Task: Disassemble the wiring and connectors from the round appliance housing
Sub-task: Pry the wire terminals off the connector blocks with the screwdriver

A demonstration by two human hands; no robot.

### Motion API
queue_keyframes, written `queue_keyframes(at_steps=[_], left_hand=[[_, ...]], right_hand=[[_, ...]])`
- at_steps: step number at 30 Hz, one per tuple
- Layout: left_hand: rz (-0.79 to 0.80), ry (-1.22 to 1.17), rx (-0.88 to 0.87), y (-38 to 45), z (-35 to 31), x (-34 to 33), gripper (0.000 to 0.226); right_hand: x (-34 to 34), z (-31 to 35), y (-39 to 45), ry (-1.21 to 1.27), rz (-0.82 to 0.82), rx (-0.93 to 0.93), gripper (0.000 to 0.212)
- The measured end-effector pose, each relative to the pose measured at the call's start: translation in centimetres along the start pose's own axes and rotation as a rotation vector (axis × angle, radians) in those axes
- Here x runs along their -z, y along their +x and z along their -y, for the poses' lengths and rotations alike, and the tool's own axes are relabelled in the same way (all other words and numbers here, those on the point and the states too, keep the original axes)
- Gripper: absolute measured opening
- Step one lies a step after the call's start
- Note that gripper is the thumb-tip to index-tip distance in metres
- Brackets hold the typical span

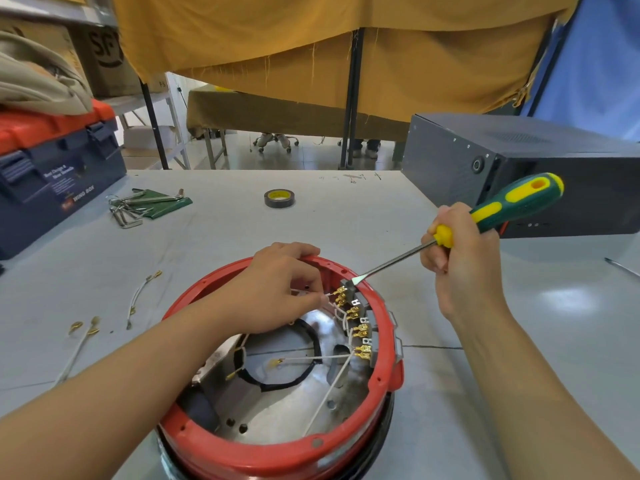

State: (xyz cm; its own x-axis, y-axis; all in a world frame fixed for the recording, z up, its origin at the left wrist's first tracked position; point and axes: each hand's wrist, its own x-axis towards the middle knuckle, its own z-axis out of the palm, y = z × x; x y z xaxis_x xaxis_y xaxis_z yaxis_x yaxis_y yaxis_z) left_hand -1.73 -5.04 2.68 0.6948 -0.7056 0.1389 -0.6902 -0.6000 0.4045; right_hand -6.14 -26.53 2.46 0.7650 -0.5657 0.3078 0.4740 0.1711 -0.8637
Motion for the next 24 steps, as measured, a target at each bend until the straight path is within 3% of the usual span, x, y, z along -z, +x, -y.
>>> queue_keyframes(at_steps=[8, 24], left_hand=[[0.0, 0.006, 0.001, 0.0, 0.0, -0.1, 0.017], [0.018, 0.002, 0.014, 0.0, -0.3, 0.1, 0.016]], right_hand=[[-1.2, 0.6, -0.2, -0.078, 0.012, 0.034, 0.025], [-0.4, -0.1, 1.4, -0.095, -0.016, -0.25, 0.037]])
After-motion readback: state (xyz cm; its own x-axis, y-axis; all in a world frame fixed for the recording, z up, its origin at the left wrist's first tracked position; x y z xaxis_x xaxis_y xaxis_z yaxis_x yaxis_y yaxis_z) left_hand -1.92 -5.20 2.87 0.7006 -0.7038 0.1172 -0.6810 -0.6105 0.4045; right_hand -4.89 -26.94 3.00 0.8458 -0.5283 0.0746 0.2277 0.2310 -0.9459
